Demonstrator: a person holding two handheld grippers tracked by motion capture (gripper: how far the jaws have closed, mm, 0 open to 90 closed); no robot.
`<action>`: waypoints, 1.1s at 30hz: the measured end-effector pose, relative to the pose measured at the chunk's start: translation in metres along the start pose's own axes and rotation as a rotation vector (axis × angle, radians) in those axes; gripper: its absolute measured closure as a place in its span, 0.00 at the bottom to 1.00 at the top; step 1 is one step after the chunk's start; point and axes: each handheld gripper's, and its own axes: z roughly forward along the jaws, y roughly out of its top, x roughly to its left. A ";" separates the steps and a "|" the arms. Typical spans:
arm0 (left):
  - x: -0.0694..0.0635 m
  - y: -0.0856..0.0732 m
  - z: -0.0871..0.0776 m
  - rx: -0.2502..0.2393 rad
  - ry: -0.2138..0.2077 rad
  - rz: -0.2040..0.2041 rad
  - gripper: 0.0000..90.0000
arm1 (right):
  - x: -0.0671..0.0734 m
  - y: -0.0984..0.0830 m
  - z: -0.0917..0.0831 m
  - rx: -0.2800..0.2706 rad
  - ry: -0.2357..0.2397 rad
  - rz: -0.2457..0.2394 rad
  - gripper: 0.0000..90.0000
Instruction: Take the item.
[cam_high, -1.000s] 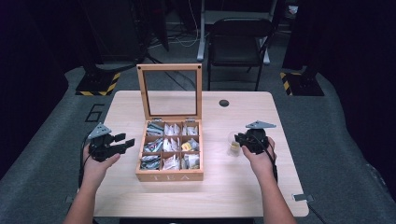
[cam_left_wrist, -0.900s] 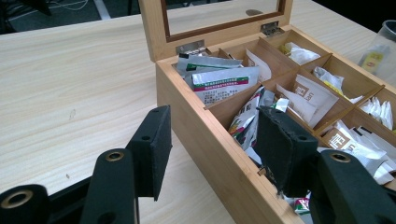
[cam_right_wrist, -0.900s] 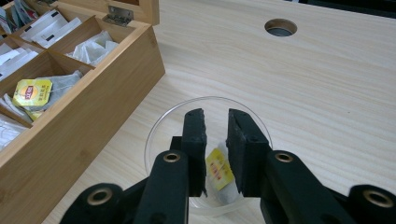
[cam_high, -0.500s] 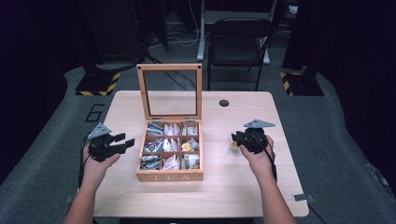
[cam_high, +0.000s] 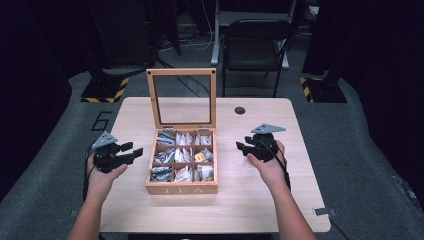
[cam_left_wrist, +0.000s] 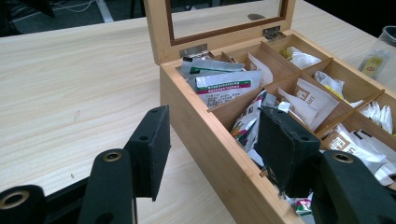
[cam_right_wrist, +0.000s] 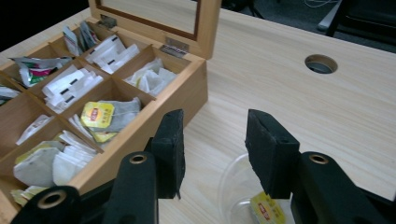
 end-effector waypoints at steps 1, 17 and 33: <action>0.000 0.000 0.000 0.003 -0.003 0.001 0.49 | 0.002 0.002 0.001 0.001 0.014 0.002 0.61; 0.002 -0.001 0.001 0.004 0.000 -0.001 0.49 | 0.018 0.029 0.010 0.006 0.081 -0.058 0.57; 0.001 -0.001 0.001 0.007 0.003 -0.002 0.49 | 0.025 0.057 0.023 0.004 0.138 -0.073 0.56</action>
